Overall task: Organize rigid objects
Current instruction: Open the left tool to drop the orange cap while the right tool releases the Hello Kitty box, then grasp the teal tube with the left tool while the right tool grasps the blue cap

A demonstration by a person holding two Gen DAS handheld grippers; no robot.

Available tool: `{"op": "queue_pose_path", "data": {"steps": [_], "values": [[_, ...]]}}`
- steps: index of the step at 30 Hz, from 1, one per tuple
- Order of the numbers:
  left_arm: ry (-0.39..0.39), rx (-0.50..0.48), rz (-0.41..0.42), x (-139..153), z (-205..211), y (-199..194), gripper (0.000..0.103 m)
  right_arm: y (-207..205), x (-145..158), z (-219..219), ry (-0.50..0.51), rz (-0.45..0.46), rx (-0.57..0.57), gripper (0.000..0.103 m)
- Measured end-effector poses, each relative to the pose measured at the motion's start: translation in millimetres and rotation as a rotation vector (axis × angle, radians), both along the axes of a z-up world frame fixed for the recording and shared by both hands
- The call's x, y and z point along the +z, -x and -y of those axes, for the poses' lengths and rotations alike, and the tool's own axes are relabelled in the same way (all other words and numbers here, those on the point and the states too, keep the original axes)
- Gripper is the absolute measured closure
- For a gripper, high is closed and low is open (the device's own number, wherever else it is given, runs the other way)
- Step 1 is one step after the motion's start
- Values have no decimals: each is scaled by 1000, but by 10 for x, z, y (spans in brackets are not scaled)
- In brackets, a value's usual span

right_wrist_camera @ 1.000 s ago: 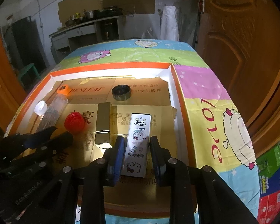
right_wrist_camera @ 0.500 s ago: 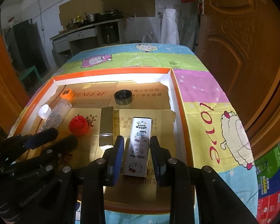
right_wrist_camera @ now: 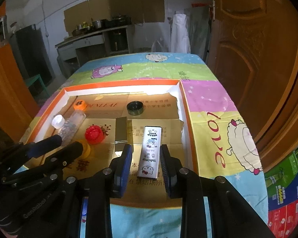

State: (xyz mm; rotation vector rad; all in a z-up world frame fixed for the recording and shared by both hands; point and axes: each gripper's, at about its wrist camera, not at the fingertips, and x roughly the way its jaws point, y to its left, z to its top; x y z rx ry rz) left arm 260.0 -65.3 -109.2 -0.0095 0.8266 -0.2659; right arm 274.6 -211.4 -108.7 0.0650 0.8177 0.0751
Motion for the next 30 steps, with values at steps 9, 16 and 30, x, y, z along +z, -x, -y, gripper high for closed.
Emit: {"op": "queue_pose_path", "data": {"steps": [9,16,30], "values": [[4,5,33,219,-45,241,60,262,220,-3,-3,30,-3,73],[8,8,61,381,-95,439,60,477,383,25,-10,53,-13,73],[18,-1,30,263,-80,841,60,915,498,4,-12,64,-10,73]]}}
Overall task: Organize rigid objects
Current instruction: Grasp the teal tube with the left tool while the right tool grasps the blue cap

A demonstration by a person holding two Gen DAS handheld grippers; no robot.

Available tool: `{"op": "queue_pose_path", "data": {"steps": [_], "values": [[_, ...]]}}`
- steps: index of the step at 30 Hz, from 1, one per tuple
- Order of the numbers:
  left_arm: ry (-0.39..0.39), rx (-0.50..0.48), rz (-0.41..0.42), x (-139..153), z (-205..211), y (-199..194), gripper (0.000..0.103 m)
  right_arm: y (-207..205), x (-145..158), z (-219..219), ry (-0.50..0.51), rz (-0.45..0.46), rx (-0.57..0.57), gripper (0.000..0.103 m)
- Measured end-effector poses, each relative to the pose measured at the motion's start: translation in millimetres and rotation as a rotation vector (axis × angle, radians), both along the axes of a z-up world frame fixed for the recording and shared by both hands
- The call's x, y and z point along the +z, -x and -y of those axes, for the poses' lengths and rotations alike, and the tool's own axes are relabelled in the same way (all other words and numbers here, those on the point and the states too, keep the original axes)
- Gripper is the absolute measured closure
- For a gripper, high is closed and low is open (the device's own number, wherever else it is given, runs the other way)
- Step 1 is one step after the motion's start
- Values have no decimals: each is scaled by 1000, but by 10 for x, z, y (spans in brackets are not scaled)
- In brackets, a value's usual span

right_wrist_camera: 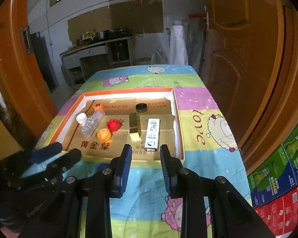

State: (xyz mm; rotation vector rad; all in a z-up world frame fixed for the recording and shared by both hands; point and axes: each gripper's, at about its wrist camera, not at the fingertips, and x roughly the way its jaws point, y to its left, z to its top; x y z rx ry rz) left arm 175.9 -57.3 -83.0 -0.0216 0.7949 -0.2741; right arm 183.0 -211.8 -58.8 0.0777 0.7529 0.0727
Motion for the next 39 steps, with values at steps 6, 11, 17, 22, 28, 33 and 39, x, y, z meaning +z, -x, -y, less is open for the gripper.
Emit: {"op": "queue_pose_path", "data": {"steps": [6,11,17,22,28,33,39], "values": [[-19,-4,-58,-295,85,97,60,111,-53,6,-6,-13,4,73],[-53,7,-88,-504,142,99,60,146,-154,-21,-23,-42,16,73],[-50,35,-119,-651,105,6,60,109,-284,-61,-47,-73,37,72],[7,42,-118,-668,-46,-18,75,39,-408,-157,-66,-109,70,72],[35,61,-113,-646,-304,31,81,-57,-547,-358,-88,-144,116,72],[32,100,-88,-597,-540,95,81,-145,-691,-606,-81,-172,168,72],[43,134,-68,-543,-756,72,81,-295,-811,-801,-36,-185,169,73]]}}
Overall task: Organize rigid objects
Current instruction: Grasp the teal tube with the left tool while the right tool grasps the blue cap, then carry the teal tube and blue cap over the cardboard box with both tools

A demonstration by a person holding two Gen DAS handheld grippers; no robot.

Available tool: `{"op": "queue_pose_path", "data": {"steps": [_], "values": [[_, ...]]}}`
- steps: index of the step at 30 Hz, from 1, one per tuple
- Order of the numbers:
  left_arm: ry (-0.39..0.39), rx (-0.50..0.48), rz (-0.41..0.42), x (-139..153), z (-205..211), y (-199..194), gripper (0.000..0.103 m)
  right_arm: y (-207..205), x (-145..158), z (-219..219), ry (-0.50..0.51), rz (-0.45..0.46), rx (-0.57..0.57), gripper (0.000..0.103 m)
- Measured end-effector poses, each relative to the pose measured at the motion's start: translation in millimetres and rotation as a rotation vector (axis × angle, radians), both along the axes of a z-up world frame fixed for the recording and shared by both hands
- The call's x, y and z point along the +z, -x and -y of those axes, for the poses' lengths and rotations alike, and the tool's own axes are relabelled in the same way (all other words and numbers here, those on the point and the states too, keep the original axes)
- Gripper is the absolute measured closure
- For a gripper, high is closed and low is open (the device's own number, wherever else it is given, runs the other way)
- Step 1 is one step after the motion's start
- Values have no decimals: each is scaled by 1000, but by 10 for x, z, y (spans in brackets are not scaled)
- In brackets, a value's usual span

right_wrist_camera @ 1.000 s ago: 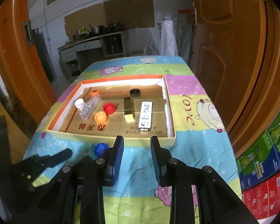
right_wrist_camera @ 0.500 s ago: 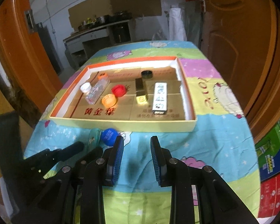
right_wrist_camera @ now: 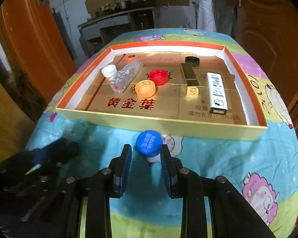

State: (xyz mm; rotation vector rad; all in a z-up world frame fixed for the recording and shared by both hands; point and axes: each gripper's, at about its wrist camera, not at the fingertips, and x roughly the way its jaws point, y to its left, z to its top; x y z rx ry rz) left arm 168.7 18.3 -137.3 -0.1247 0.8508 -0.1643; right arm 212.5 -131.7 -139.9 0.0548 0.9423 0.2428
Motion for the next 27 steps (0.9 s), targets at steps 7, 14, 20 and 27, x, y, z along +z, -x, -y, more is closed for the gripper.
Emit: {"op": "queue_pose_path", "data": {"steps": [7,14,20,27], "values": [[22,-8,8,16,-90,-21,81,-49,-42,-73,39,3,7,73],[41,-15,36,124,-122,42,81,32,28,-54,26,12,2,73],[47,-27,65,269,-95,68,81,138,205,-23,22,48,3,73],[44,-28,103,472,-66,-14,81,170,392,8,18,87,3,73]]}}
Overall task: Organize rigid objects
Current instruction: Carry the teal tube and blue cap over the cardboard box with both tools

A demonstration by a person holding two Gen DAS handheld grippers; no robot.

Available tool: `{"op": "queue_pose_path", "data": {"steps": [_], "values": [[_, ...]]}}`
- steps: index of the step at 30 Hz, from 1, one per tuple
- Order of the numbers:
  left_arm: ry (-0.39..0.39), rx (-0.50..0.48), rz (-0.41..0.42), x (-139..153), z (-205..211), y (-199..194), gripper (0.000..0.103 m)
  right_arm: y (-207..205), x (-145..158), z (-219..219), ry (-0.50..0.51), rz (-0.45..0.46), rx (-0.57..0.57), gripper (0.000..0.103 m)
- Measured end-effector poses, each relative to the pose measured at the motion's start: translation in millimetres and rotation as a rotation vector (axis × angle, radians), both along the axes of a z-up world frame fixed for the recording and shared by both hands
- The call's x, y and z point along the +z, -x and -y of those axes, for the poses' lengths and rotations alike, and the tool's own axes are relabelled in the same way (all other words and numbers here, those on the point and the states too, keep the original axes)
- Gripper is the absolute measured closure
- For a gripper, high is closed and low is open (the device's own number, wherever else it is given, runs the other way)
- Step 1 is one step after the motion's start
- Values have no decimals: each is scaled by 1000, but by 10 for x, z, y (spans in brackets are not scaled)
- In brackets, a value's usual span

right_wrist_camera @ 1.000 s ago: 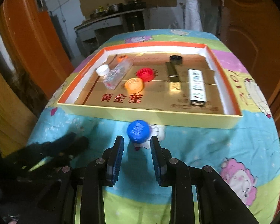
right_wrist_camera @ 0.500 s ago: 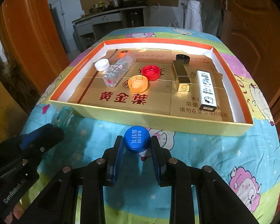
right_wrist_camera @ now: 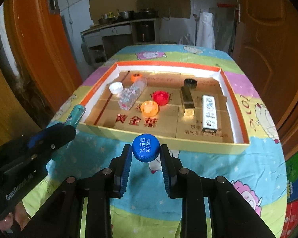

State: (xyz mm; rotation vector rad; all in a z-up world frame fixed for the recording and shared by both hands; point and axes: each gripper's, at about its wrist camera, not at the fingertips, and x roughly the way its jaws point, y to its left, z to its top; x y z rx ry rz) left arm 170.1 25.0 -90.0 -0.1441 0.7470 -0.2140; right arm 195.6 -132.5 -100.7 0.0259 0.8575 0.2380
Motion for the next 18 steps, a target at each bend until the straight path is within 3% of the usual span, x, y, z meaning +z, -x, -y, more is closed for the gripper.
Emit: {"op": "queue_pose_path", "data": {"steps": [10,18], "values": [[5,19,24,139,-9,-197,81,-122,218,72,-17,54,1,73],[-8,30,5,84,-7,-438,81,-335,206,140,-30,60,-8,73]]}}
